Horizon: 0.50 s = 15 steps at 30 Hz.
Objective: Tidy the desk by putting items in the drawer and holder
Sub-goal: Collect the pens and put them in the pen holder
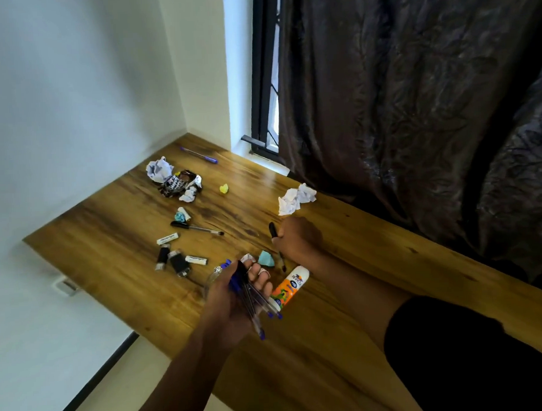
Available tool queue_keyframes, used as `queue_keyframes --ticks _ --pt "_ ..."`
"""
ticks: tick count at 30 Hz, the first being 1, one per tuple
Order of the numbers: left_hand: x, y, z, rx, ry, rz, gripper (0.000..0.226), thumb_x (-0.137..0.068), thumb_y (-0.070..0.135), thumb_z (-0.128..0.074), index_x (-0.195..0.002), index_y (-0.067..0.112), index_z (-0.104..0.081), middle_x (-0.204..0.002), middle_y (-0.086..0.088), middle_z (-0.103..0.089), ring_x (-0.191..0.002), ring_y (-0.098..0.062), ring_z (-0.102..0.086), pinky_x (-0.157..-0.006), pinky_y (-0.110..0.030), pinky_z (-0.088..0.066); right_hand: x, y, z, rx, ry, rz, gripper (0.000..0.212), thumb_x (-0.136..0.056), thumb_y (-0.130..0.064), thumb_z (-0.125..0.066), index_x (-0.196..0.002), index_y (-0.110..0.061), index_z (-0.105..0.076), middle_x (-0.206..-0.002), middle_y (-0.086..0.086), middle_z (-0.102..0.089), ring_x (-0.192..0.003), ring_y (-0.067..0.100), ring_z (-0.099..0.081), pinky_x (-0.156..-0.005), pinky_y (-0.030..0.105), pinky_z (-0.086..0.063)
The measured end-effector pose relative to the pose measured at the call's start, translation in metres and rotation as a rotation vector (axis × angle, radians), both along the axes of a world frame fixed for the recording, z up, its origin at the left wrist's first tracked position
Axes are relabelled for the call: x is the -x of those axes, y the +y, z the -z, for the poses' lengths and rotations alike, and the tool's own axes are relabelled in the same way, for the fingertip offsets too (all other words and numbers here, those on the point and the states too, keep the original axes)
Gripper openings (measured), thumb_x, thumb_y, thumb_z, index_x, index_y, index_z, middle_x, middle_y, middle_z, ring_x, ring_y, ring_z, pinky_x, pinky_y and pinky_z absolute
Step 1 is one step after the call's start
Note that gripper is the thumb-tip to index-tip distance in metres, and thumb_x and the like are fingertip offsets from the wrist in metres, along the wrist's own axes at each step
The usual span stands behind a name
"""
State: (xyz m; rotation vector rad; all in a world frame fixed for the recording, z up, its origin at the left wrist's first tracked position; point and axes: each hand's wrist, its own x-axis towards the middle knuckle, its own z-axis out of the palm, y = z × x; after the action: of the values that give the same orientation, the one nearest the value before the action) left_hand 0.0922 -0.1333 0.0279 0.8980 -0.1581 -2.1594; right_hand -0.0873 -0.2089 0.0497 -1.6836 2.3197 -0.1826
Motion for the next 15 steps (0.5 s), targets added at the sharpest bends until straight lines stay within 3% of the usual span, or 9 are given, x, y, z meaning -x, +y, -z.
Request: queue_keyframes --ticks 3,6,9,12,15 --pt "-0.016 -0.005 0.005 -0.010 0.017 -0.034 0.033 -0.104 0.038 -0.050 -0.117 0.011 -0.064 -0.098 -0.005 -0.070 -0.095 -0.022 -0.069 -0.106 -0.043 -0.047 -0.005 -0.010 0.012 -0.064 0.036 0.020 0.029 -0.091 -0.034 -0.072 -0.114 -0.016 -0.066 -0.123 0.009 -0.068 -0.115 0.032 -0.065 -0.080 0.033 -0.048" --pt "-0.027 -0.010 0.010 -0.009 0.047 -0.035 0.033 -0.104 0.040 -0.049 -0.115 0.011 -0.061 -0.098 -0.006 -0.068 -0.095 -0.023 -0.068 -0.104 -0.044 -0.046 -0.009 -0.017 0.019 -0.066 0.036 0.043 0.028 -0.092 -0.027 -0.071 -0.116 -0.014 -0.065 -0.124 0.011 -0.067 -0.114 0.033 -0.065 -0.075 0.032 -0.046" --pt "-0.034 -0.013 0.014 0.006 0.056 -0.031 0.037 -0.104 0.044 -0.049 -0.117 0.010 -0.059 -0.100 -0.006 -0.068 -0.097 -0.024 -0.067 -0.103 -0.044 -0.045 -0.018 -0.019 0.011 -0.022 0.002 0.066 0.019 -0.090 -0.029 -0.071 -0.103 -0.015 -0.069 -0.112 0.010 -0.071 -0.105 0.033 -0.069 -0.069 0.031 -0.048" --pt "-0.036 -0.016 0.010 0.024 0.078 -0.041 0.042 -0.103 0.047 -0.049 -0.118 0.010 -0.059 -0.106 -0.009 -0.068 -0.100 -0.026 -0.067 -0.099 -0.045 -0.046 -0.029 -0.015 -0.010 0.054 -0.097 0.011 0.020 -0.088 -0.032 -0.071 -0.076 -0.017 -0.066 -0.085 0.004 -0.072 -0.088 0.028 -0.072 -0.064 0.030 -0.049" --pt "-0.037 -0.015 0.004 0.003 0.058 -0.087 0.050 -0.101 0.049 -0.049 -0.127 0.008 -0.059 -0.121 -0.012 -0.068 -0.117 -0.029 -0.064 -0.106 -0.046 -0.047 -0.048 0.003 -0.040 0.134 -0.267 -0.067 0.015 -0.085 -0.036 -0.076 -0.080 -0.023 -0.070 -0.088 -0.003 -0.075 -0.082 0.019 -0.071 -0.073 0.035 -0.059"
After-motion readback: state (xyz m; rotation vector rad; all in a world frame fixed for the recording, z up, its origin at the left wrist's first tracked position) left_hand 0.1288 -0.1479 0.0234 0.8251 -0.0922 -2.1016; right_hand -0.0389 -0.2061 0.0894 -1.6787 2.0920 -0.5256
